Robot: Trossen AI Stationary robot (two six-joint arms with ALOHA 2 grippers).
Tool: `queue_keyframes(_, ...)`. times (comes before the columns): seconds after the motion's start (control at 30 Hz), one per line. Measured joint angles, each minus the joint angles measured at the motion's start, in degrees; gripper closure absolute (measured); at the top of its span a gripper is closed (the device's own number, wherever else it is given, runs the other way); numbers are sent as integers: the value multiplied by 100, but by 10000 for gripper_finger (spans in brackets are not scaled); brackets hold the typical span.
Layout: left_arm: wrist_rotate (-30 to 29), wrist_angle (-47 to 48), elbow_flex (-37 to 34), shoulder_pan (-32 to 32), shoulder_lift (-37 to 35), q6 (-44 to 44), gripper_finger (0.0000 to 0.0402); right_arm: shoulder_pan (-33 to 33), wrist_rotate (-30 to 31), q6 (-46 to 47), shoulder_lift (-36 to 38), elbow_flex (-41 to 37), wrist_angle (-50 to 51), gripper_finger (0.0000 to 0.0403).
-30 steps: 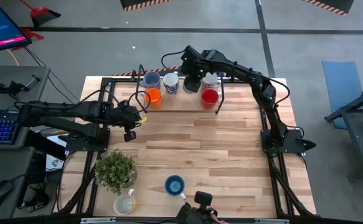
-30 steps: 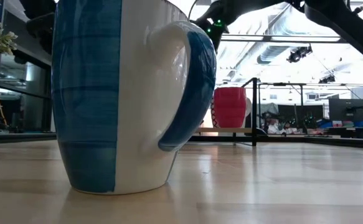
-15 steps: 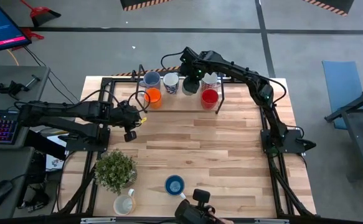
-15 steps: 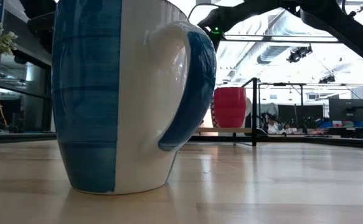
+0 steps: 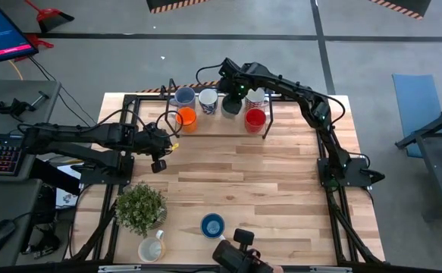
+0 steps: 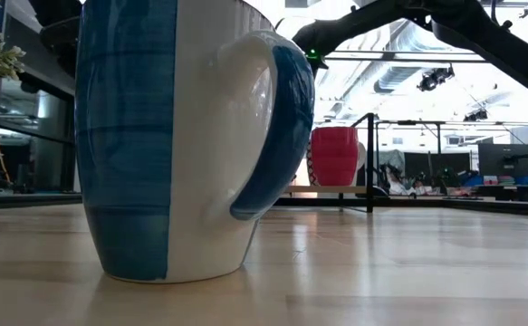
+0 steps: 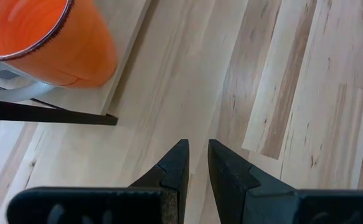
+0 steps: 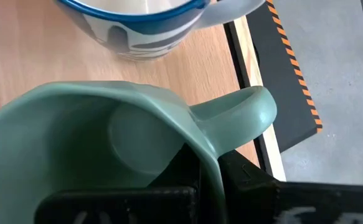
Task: Place coffee mugs
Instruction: Put the light green mug on the shelf
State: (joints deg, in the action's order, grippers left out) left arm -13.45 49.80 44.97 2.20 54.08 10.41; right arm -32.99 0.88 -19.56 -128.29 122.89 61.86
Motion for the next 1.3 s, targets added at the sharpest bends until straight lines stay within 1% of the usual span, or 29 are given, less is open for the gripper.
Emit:
queue_keyframes(0.23, -2, 2, 0, 4, 0, -2, 351, -19, -103, -1, 0, 0, -5, 403)
queue_keyframes(0.53, -2, 3, 0, 3, 0, -2, 351, -53, 52, 111, 0, 0, -210, 403)
queue_keyframes(0.73, -1, 4, 0, 2, 0, -2, 351, -53, -21, 13, -2, 0, -96, 403)
queue_keyframes(0.9, -1, 4, 0, 2, 0, -4, 351, -76, 46, 283, -21, 1, -134, 403)
queue_keyframes(1.3, -2, 7, 0, 2, 0, -52, 351, -77, -52, 299, -160, 4, -76, 403)
